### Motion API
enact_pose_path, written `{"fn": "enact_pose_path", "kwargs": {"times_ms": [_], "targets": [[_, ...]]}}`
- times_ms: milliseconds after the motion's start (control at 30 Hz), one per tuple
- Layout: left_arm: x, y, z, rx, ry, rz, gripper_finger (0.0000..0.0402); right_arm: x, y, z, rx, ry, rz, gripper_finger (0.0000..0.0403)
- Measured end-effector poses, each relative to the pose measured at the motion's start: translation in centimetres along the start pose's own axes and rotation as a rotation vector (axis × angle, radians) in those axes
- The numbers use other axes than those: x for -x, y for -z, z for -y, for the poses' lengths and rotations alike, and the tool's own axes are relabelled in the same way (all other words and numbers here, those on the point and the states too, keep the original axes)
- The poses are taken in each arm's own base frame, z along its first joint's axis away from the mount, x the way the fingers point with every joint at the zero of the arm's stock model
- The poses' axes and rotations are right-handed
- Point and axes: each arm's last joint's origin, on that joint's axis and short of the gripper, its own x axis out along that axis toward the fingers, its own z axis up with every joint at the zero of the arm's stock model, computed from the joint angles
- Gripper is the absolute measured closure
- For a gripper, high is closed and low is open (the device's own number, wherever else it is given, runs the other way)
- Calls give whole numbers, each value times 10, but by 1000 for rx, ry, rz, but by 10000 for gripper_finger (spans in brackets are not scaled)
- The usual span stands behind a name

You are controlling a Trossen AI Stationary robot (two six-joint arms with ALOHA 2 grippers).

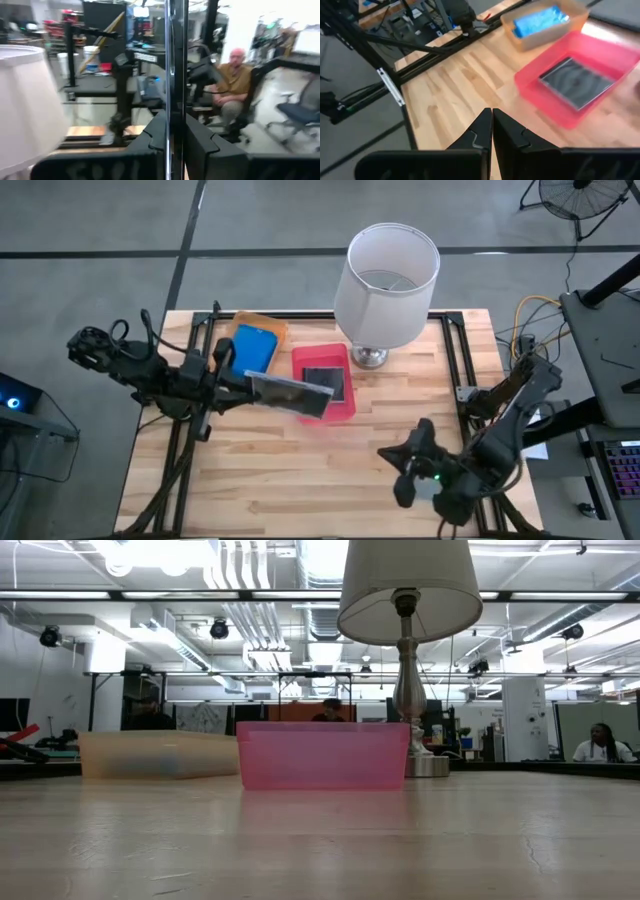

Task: Pick & place jewel cases by type
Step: Put the left black cd case into the pink bin

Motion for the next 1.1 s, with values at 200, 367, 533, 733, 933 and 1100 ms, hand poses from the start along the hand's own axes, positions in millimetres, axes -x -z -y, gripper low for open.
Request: {"fn": "enact_pose_path", "kwargs": {"times_ms": [200, 367, 533, 733, 933, 1100], "targets": [[10, 0, -6, -57, -70, -33, 388, -29, 6, -1, -59, -48, 5, 395], [17, -10, -6, -41, -23, 3, 388, -50, -5, 3, -35, -60, -10, 395], [18, -19, -2, 20, 94, 52, 388, -70, -26, 11, 53, -94, -66, 395], [20, -35, 10, 87, 492, 200, 388, -87, -48, 15, 183, -186, -54, 395], [18, -46, 24, 4, 931, 351, 388, -97, -59, 22, 246, -219, -73, 395], [7, -47, 42, -102, 1251, 496, 388, -101, -61, 24, 279, -247, -95, 395]]}}
